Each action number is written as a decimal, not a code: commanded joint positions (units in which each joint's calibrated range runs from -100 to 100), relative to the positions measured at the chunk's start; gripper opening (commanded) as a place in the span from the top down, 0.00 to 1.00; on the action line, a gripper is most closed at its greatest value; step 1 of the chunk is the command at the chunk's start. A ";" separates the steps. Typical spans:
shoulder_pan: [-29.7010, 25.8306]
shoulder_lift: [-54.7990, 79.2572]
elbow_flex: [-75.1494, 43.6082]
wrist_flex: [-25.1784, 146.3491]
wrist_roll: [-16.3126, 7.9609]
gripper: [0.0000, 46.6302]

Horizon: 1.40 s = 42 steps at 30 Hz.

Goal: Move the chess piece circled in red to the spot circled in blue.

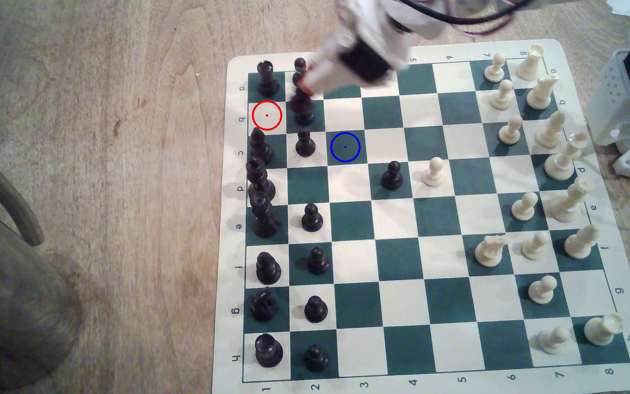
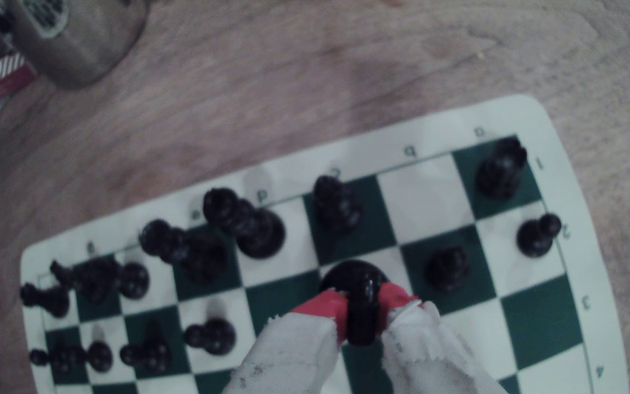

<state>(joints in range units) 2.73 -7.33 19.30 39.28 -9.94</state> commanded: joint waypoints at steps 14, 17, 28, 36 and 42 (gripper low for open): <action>-0.89 -7.52 15.88 -4.88 0.83 1.00; -0.58 -5.49 15.79 -6.44 1.07 1.00; -0.03 0.54 15.25 -8.98 1.37 1.00; 0.67 4.28 14.79 -11.93 1.66 1.00; 0.75 4.78 14.34 -11.93 1.76 1.00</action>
<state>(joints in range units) 3.02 -1.97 35.92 28.13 -8.33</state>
